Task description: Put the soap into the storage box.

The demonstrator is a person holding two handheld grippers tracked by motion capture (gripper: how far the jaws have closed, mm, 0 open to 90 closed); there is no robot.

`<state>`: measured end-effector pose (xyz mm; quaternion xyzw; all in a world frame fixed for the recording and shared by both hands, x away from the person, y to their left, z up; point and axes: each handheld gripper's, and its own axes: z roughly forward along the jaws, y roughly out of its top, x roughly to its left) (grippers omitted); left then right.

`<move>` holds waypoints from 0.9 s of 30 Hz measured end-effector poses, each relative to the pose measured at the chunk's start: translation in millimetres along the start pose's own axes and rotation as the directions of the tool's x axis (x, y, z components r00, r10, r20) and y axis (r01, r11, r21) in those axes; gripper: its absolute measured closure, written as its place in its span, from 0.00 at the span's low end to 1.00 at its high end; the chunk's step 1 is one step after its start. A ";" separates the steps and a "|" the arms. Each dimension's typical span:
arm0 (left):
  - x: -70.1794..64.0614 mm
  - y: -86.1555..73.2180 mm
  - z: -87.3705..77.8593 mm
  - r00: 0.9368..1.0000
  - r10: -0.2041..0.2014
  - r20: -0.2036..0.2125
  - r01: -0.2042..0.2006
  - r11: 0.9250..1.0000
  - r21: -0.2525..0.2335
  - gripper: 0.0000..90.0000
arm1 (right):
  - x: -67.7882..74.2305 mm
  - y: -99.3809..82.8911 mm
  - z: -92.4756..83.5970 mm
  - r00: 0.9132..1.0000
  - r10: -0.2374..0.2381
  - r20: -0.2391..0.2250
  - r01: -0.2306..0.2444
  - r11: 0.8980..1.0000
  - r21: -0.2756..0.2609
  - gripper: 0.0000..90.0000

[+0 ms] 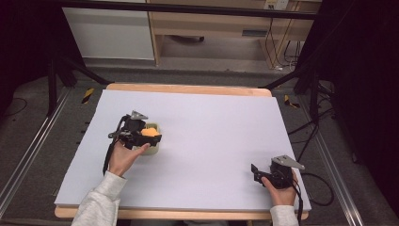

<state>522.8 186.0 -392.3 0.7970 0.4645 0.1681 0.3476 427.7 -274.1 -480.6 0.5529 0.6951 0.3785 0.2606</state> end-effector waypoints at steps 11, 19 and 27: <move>17.0 1.9 8.3 0.999 -0.026 -0.023 0.026 1.000 -0.007 0.30 | -0.4 -0.1 0.2 1.000 0.000 -0.002 0.000 1.000 -0.001 0.16; 25.9 2.9 15.4 0.998 -0.044 -0.037 0.044 0.999 -0.021 0.30 | -0.1 0.0 0.2 1.000 0.000 -0.001 0.000 1.000 -0.001 0.16; 35.0 -3.5 23.0 0.997 -0.054 -0.051 0.053 0.998 -0.019 0.30 | -0.2 -0.1 0.7 1.000 -0.004 -0.002 0.004 1.000 0.001 0.16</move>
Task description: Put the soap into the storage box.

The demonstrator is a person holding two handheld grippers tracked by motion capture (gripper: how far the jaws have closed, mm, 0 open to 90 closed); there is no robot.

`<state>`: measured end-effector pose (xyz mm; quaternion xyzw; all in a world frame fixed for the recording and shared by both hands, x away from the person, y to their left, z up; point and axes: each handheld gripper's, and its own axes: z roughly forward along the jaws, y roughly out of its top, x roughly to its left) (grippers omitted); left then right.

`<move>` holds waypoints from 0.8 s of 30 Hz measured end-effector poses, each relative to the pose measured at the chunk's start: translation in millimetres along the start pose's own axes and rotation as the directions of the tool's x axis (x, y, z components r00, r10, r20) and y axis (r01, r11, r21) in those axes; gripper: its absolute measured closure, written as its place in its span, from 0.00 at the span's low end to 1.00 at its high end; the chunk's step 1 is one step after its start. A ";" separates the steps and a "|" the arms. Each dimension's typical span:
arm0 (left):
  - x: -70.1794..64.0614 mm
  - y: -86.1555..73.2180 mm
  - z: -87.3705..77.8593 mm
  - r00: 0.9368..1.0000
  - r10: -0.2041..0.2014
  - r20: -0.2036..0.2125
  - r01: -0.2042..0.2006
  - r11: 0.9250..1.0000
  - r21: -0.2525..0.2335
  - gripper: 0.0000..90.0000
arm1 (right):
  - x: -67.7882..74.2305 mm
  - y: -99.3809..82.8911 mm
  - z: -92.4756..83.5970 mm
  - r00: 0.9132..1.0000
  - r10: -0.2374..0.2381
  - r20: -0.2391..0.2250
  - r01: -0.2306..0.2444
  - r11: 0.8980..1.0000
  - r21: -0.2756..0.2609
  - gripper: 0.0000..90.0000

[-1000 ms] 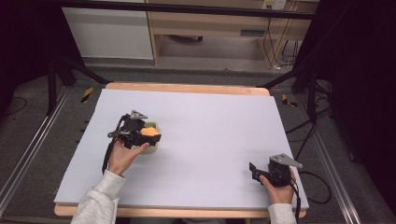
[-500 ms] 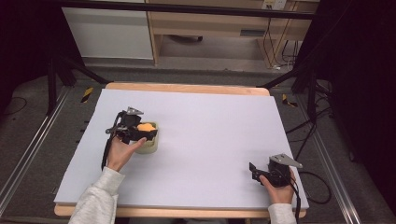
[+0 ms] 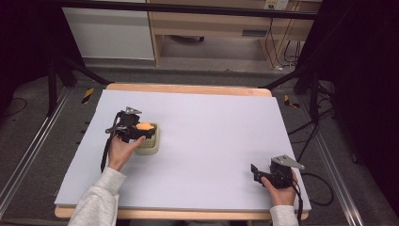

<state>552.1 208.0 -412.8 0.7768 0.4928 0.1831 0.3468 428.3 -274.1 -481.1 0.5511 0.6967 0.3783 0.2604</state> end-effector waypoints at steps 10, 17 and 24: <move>5.0 -10.5 9.6 1.000 -0.009 0.005 0.009 1.000 0.013 0.30 | 2.4 0.3 2.9 1.000 -0.008 0.000 0.008 1.000 0.011 0.17; 5.8 -14.4 17.4 1.000 -0.010 0.010 0.010 1.000 0.028 0.30 | 2.8 0.3 2.8 1.000 -0.006 -0.005 0.006 1.000 0.011 0.17; 4.5 -17.2 22.8 1.000 -0.016 0.014 0.016 1.000 0.017 0.30 | 3.1 0.5 3.0 1.000 -0.004 -0.009 0.004 1.000 0.015 0.17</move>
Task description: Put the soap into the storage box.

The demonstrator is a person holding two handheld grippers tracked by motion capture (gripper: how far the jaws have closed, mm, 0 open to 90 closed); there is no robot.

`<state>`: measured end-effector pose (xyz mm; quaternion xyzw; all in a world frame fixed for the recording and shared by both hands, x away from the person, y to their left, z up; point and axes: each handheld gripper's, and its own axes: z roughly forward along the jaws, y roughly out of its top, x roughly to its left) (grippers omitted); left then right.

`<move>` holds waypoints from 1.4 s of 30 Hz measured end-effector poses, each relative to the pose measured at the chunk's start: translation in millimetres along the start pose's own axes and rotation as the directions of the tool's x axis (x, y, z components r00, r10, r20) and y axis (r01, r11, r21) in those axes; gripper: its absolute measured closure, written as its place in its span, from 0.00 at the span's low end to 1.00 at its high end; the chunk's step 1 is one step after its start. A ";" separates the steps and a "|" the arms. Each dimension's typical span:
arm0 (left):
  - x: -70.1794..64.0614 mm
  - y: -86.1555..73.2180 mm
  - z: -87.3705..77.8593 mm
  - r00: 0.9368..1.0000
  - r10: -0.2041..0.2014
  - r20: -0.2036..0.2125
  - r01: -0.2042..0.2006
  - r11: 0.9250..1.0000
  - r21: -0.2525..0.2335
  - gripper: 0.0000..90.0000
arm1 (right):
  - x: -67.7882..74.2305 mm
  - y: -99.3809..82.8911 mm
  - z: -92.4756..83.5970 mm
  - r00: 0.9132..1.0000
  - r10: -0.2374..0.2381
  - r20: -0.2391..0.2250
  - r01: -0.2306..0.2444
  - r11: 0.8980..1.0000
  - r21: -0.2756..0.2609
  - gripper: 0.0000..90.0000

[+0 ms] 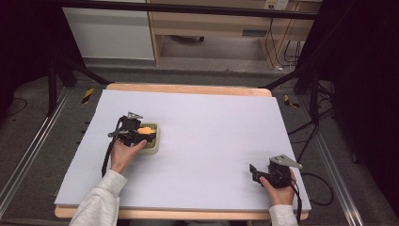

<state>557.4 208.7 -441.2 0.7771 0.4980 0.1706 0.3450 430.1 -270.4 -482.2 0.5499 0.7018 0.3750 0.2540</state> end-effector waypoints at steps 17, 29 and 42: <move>-0.7 -6.4 7.5 1.000 0.000 -0.003 0.000 1.000 0.004 0.30 | 0.1 0.0 0.1 1.000 -0.004 0.002 0.004 1.000 -0.002 0.17; -0.8 -7.6 7.3 1.000 0.011 -0.011 -0.011 1.000 0.011 0.29 | 0.1 0.0 -0.2 1.000 -0.008 0.000 0.008 1.000 -0.003 0.17; -0.3 -3.0 -24.7 1.000 0.020 -0.001 -0.020 0.998 -0.066 0.27 | 0.3 0.1 -0.1 1.000 -0.006 0.000 0.006 1.000 -0.003 0.17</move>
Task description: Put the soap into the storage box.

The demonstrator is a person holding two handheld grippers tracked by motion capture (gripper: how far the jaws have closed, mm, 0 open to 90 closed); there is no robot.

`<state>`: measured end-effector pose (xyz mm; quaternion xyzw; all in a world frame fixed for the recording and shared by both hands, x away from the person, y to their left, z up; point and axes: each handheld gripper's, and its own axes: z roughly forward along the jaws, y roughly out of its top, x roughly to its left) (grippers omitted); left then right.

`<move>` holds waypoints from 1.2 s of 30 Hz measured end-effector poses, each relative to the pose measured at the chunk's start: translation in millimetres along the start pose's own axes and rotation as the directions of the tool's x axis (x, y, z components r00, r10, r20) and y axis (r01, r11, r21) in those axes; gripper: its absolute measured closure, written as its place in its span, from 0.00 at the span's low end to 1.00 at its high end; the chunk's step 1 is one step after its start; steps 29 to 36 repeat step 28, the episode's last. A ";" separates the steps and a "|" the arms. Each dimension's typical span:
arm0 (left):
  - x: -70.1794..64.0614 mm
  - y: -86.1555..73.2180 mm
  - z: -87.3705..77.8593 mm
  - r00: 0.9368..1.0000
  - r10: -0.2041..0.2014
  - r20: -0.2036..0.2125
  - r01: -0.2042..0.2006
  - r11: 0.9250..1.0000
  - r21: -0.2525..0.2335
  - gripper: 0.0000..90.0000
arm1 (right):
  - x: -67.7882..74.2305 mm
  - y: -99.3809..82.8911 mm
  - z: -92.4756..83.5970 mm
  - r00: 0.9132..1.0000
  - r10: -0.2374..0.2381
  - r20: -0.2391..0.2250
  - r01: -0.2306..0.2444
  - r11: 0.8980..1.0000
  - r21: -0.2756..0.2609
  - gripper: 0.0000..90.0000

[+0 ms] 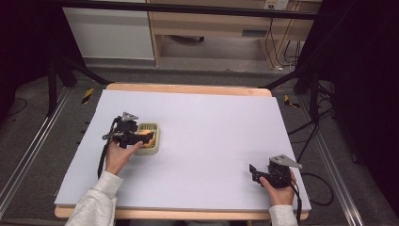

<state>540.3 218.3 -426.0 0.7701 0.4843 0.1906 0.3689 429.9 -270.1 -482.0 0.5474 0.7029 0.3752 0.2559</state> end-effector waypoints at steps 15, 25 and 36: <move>3.3 -30.4 -31.7 1.000 -0.002 -0.015 0.001 0.998 -0.065 0.25 | -1.3 -0.5 1.8 1.000 0.015 0.001 -0.015 1.000 0.020 0.17; 15.9 -64.2 -50.2 0.998 -0.049 -0.031 0.046 0.996 -0.082 0.25 | -3.2 -1.4 1.0 1.000 0.009 0.008 -0.010 1.000 0.025 0.17; 19.9 -71.8 -52.5 0.998 -0.050 -0.046 0.047 0.996 -0.073 0.25 | -3.9 -1.3 0.1 1.000 0.015 0.007 -0.015 1.000 0.023 0.17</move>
